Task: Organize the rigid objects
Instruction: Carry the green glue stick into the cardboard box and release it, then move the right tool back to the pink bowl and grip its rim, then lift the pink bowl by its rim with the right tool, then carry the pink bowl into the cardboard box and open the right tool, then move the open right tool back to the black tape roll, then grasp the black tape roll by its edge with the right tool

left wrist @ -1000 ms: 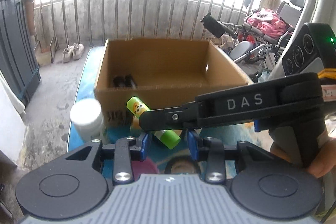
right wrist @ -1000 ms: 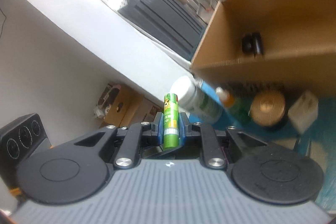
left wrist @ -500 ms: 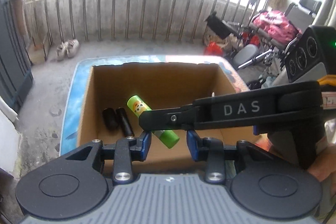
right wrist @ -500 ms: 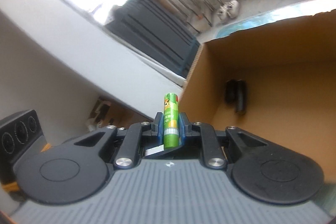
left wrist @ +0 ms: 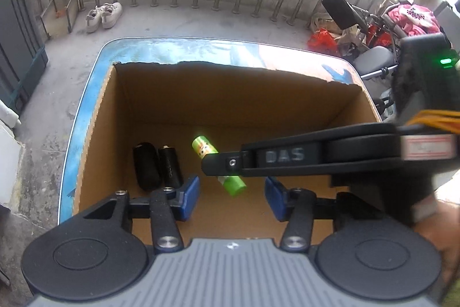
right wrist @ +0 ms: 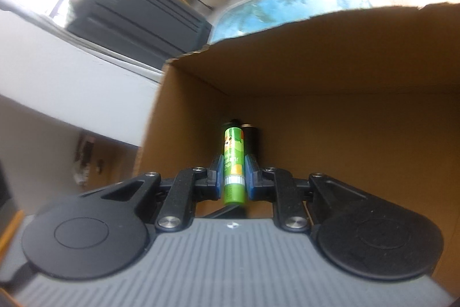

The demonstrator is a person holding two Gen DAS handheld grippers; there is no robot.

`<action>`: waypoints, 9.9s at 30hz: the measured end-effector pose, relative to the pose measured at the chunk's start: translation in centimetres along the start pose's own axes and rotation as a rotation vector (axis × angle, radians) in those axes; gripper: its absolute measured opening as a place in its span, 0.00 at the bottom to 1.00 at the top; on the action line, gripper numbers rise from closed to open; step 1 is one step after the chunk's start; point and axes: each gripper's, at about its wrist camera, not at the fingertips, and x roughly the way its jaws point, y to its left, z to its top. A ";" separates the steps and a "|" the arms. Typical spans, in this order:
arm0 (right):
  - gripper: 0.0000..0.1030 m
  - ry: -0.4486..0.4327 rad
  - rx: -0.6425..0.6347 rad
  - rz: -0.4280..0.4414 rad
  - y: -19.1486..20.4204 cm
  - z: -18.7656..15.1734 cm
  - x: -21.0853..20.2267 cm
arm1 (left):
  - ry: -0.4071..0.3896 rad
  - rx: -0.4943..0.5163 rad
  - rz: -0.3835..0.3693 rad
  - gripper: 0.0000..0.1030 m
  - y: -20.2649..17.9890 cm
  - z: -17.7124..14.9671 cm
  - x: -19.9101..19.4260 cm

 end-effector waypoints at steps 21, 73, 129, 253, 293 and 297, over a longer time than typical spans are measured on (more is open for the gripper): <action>0.24 -0.145 -0.037 -0.003 1.6 -3.6 -6.5 | -0.158 0.064 -0.069 0.57 -0.5 -3.7 -8.6; 0.23 -0.098 -0.190 -0.080 7.4 -26.7 2.7 | -0.022 0.156 0.072 0.70 5.4 -25.4 -6.2; 0.11 -0.381 -0.302 -0.030 11.0 -31.8 -9.4 | -0.241 0.281 0.122 0.68 -0.1 -25.9 -16.1; 0.41 -0.312 0.025 -0.040 -0.9 -30.5 -13.0 | -0.076 0.260 -0.084 0.90 -0.7 -21.1 -9.3; 0.16 -0.187 -0.097 -0.211 -0.3 -28.4 -5.7 | 0.036 0.386 0.000 0.64 -5.3 -24.1 -1.9; 0.18 -0.189 -0.099 -0.209 -0.5 -28.5 -5.7 | 0.036 0.384 0.001 0.65 -5.3 -24.0 -1.9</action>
